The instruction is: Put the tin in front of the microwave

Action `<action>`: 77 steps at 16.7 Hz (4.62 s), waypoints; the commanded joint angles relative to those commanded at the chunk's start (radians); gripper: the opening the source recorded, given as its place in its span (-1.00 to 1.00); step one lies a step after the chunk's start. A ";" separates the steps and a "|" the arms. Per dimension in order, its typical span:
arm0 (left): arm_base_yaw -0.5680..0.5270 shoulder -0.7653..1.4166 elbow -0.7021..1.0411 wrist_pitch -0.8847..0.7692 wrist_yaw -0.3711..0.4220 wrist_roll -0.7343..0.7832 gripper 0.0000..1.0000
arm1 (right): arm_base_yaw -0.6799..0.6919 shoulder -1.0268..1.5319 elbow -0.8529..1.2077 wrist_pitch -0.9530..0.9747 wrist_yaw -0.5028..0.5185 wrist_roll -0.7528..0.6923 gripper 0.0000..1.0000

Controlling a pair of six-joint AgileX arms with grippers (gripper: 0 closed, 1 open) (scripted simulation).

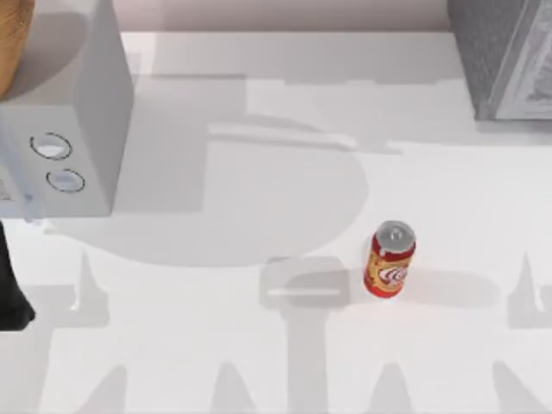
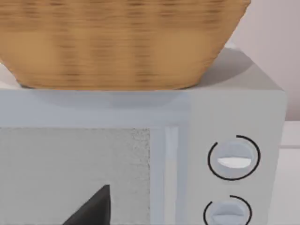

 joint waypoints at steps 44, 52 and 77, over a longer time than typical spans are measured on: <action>-0.918 2.411 2.334 -1.393 -0.006 -0.099 1.00 | 0.000 0.000 0.000 0.000 0.000 0.000 1.00; -0.914 2.416 2.237 -1.290 -0.006 -0.095 1.00 | 0.000 0.000 0.000 0.000 0.000 0.000 1.00; -0.915 2.430 2.130 -1.171 -0.006 -0.096 -1.00 | 0.000 0.000 0.000 0.000 0.000 0.000 1.00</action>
